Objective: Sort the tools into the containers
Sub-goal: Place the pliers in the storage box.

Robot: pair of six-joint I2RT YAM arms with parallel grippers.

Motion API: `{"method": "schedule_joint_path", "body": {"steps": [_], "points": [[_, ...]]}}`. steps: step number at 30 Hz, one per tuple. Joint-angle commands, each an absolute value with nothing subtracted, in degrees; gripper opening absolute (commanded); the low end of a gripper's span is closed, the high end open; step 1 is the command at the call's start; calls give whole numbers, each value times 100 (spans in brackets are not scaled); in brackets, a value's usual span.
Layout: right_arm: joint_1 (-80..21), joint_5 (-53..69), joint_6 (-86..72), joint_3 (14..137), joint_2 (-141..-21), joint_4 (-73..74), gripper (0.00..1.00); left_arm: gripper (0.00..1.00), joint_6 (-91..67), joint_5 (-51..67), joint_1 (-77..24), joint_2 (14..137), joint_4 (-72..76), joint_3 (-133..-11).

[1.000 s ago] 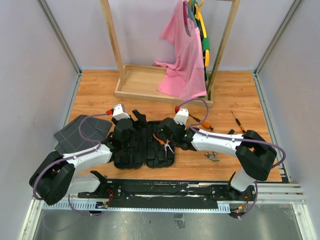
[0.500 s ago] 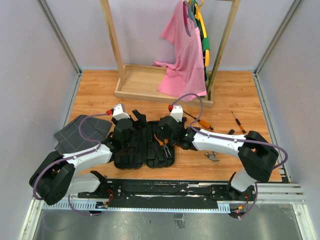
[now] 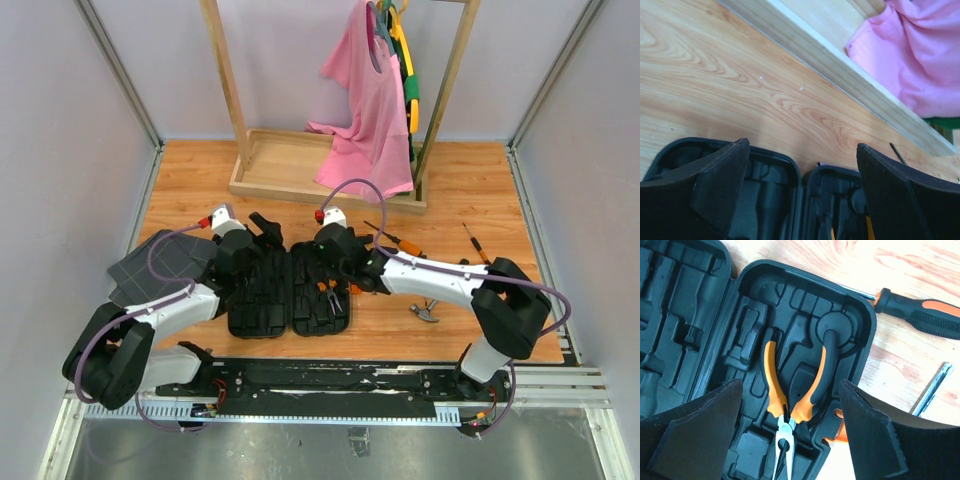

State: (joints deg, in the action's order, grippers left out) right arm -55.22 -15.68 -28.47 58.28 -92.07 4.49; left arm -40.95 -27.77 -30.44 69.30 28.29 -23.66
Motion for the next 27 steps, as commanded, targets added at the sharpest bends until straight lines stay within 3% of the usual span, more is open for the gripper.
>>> {"method": "schedule_joint_path", "body": {"steps": [1,8,27], "points": [[-5471,-1431,-2464,6152,-9514,692,80,91,-4648,-2115,-2484,7118,2819,-2307],[-5501,-1384,-2154,6564,-9939,1093,86,91,-4692,-1978,-2321,7119,2830,-2276],[-5708,-1854,-1729,7375,-10901,1873,82,90,-4692,-1929,-2292,7295,2873,-2335]]}}
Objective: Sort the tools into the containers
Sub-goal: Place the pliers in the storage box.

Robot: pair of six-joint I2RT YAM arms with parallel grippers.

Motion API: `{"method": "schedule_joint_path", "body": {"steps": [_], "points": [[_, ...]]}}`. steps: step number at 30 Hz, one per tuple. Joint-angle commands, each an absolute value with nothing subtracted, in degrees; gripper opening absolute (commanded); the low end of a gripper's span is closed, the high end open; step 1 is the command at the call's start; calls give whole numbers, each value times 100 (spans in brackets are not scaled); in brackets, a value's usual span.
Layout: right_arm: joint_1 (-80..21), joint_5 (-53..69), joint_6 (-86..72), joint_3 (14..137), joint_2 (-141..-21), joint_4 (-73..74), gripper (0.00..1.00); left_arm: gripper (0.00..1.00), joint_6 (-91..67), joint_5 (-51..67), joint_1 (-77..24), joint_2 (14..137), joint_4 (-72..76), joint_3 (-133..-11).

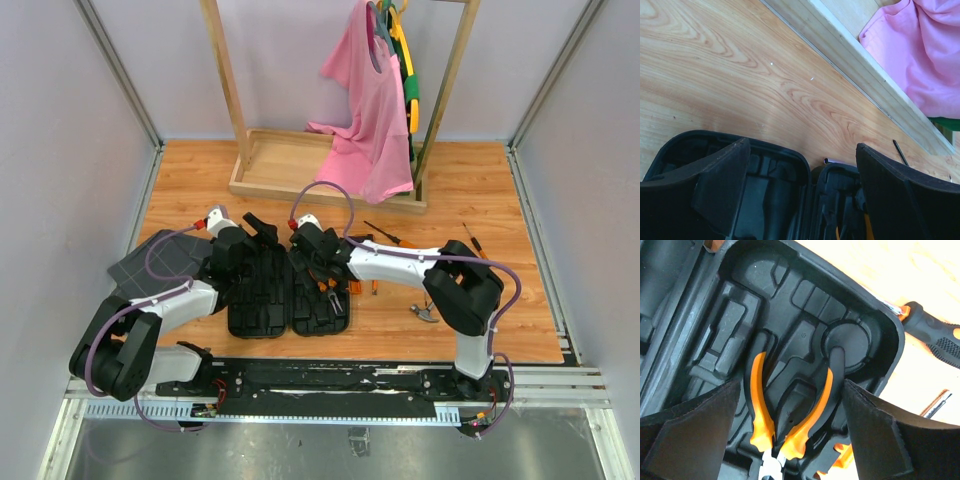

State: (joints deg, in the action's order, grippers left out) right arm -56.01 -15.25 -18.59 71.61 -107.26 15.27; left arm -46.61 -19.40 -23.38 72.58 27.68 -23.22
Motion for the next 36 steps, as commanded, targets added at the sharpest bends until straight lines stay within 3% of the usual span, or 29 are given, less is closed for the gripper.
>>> {"method": "schedule_joint_path", "body": {"steps": [1,10,19,36], "points": [[-5719,-1897,-1739,7374,-10933,1890,81,90,-4690,-1925,-2286,7295,2874,-2331],[-5732,-2119,-1820,7344,-10942,1887,67,90,-4676,-1908,-2286,7269,2870,-2327],[-5730,-2170,-2033,7108,-10566,1645,43,90,-4674,-1891,-2285,7252,2854,-2330],[-5509,-2060,-2908,6192,-9536,856,28,90,-4671,-1862,-2276,7226,2848,-2344]]}}
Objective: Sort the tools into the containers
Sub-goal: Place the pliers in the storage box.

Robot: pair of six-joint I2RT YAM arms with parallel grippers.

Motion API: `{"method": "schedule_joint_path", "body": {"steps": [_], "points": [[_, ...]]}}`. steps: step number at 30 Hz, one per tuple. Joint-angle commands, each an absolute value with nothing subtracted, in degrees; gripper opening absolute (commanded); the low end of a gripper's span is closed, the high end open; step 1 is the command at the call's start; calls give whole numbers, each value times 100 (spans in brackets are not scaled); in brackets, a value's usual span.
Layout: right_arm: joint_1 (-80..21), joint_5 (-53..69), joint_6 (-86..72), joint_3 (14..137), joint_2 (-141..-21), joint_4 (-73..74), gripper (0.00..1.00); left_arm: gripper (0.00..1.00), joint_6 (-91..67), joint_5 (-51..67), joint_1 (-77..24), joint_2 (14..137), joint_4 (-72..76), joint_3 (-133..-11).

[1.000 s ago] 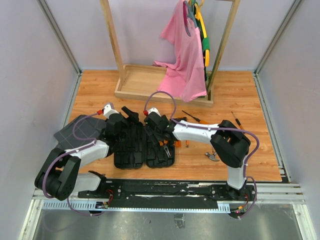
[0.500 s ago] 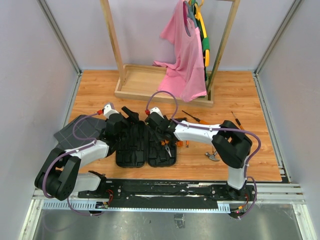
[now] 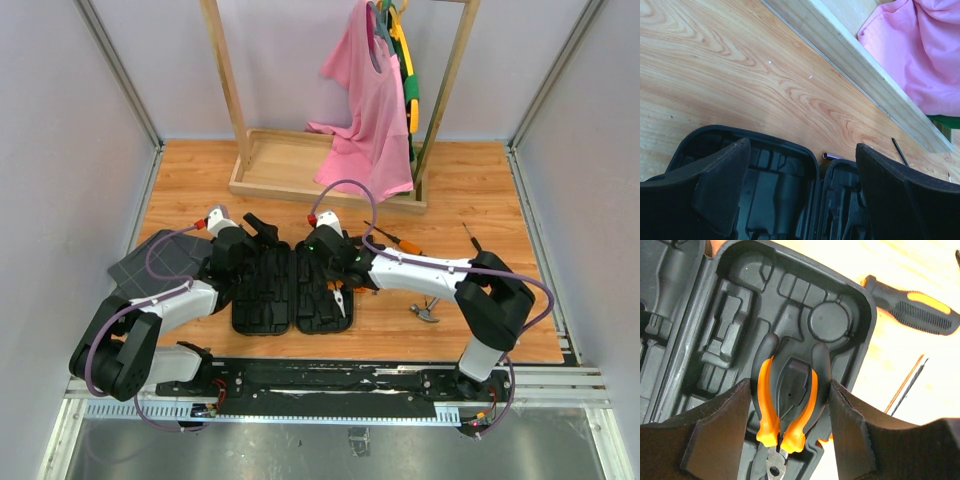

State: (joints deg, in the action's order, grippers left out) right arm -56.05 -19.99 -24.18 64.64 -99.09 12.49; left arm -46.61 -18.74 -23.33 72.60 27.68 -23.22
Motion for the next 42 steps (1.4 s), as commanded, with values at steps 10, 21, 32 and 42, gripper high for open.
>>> {"method": "schedule_joint_path", "body": {"steps": [10,21,32,42], "points": [[-5328,-1985,-3369,6108,-9636,679,24,89,-4689,-1811,-2282,7275,2874,-2345],[-5238,-1735,-3593,6389,-10078,1074,31,89,-4694,-1788,-2279,7291,2874,-2348],[-5245,-1833,-3683,6292,-9844,1360,58,89,-4696,-1784,-2277,7285,2874,-2347],[-5245,-2128,-3498,6163,-9327,1334,73,89,-4690,-1775,-2280,7286,2883,-2352]]}}
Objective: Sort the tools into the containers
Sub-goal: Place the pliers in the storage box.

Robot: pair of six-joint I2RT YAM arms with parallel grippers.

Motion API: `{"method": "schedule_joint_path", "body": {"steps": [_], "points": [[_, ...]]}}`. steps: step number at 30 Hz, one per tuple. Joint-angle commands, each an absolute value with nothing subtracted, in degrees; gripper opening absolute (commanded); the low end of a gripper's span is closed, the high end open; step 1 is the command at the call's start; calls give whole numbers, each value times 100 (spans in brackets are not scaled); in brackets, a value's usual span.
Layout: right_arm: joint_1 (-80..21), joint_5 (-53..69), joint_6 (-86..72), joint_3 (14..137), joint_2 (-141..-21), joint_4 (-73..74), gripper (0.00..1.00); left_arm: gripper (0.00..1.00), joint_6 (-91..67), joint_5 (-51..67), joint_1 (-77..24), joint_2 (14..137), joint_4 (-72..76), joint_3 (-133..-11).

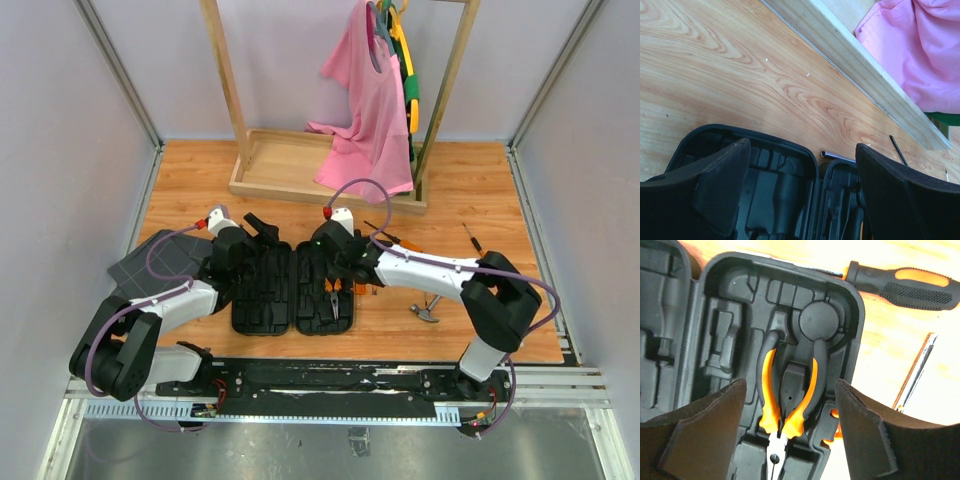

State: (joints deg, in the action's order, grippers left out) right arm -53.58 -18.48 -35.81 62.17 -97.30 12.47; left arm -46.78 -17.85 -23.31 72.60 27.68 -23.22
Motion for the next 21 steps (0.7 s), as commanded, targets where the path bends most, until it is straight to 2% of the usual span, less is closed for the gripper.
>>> {"method": "schedule_joint_path", "body": {"steps": [1,6,8,12,19,21], "points": [[-5239,-2160,-3472,6135,-9255,1301,74,89,-4695,-1775,-2282,7286,2882,-2350],[-5239,-2372,-2967,6049,-8812,1189,81,89,-4691,-1773,-2278,7299,2883,-2354],[-5242,-2507,-2662,5905,-8579,987,98,89,-4684,-1764,-2281,7296,2883,-2355],[-5163,-2738,-2180,5536,-8179,533,98,89,-4681,-1775,-2276,7295,2883,-2356],[-4879,-1511,-1847,5650,-8449,517,99,89,-4669,-1783,-2279,7334,2892,-2366],[-4878,-1393,-2014,5774,-8628,594,93,89,-4669,-1784,-2276,7341,2883,-2365]]}}
